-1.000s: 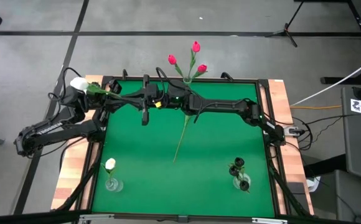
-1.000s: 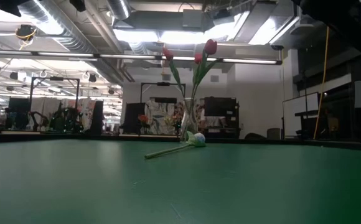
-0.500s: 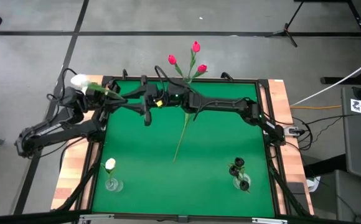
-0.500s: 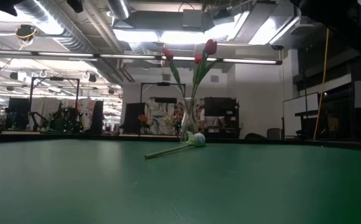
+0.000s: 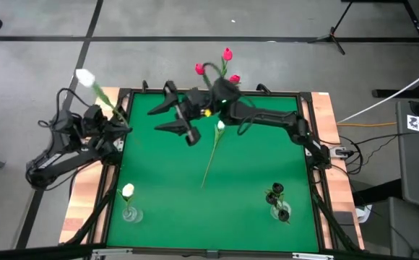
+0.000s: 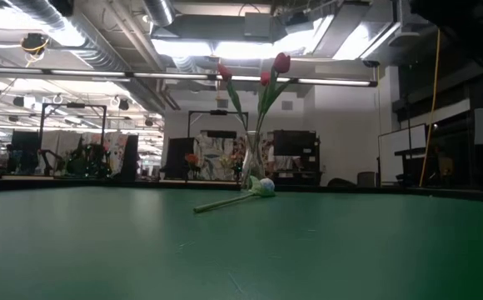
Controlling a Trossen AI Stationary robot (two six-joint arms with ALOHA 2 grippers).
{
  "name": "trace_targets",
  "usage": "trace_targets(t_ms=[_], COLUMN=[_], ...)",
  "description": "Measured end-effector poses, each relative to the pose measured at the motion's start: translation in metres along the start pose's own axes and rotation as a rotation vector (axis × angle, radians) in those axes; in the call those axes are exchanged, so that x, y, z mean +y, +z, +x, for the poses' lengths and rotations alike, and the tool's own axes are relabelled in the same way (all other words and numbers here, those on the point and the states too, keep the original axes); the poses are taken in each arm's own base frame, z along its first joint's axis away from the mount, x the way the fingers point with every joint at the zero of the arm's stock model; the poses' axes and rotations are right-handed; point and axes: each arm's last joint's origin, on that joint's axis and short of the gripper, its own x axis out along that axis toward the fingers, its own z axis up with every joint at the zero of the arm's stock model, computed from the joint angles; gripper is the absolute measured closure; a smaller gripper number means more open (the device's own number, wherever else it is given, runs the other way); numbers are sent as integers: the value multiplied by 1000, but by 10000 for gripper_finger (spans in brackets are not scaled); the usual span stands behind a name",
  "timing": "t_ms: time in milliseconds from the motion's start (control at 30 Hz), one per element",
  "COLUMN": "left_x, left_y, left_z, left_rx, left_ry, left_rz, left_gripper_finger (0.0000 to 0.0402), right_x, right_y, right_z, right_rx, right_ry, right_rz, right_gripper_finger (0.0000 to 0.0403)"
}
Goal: Sort flowers into vase by color
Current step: Put the bottom white tulip into the bottom left transparent vase
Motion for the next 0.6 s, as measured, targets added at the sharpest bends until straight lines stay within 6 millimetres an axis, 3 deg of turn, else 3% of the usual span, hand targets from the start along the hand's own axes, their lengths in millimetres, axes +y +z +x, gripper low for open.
trace_targets(t_ms=[133,333,600], left_x=[-10,-19,-40], left_y=[-4,-6,16], left_z=[-10,-15,-23], left_rx=[60,195,144], left_ry=[-113,-281,-355], left_rz=[-88,-271,-100], left_gripper_finger=[400,400,400], right_x=[9,13,19], right_y=[27,29,28], right_z=[-1,1,4], right_rx=[-42,-27,-9], right_ry=[43,59,55], right_rz=[-32,-20,-16], right_gripper_finger=[203,203,203])
